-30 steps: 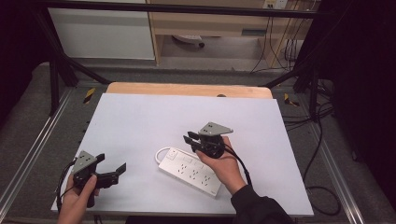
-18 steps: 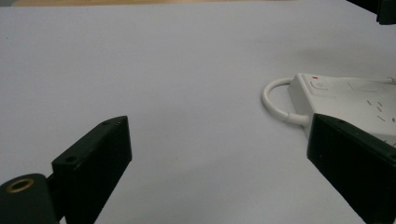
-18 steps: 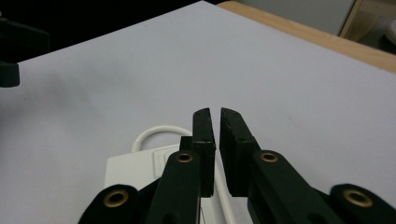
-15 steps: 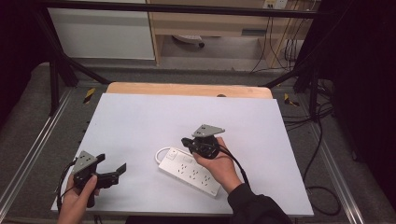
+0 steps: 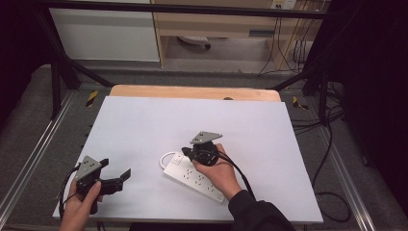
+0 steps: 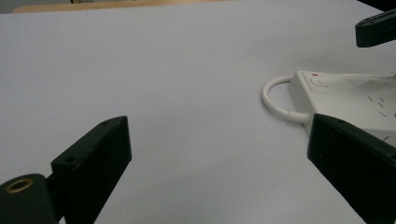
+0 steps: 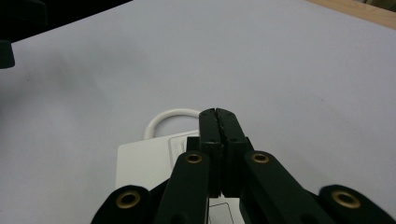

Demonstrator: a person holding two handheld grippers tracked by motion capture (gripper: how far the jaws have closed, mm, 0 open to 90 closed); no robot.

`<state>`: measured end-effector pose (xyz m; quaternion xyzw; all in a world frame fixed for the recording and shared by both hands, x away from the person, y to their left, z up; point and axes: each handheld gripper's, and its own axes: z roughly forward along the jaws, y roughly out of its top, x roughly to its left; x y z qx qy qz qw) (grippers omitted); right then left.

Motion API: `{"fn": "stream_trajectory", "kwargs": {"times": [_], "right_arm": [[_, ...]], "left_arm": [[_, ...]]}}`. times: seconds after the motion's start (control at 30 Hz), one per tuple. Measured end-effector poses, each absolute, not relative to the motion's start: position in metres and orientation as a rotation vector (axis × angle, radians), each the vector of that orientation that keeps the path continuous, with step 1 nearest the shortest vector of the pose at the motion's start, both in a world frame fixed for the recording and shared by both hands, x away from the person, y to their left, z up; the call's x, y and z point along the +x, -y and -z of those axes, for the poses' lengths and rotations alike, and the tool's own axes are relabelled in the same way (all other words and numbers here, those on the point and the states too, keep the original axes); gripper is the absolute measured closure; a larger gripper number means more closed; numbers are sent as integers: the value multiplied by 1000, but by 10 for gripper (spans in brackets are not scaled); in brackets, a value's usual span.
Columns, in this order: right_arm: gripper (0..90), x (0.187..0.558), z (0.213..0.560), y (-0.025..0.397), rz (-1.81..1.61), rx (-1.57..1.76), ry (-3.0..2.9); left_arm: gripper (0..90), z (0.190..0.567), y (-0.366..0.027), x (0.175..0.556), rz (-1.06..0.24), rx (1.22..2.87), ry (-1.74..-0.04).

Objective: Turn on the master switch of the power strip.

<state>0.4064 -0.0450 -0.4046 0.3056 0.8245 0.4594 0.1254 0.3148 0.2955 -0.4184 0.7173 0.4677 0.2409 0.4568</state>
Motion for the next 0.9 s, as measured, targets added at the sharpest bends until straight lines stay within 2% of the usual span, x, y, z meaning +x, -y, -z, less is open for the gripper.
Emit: {"fn": "stream_trajectory", "kwargs": {"times": [0.9], "right_arm": [[900, 414, 419, 34, -1276, 958, -2472]], "left_arm": [[64, 419, -295, 315, -596, 1779, -1146]]}}
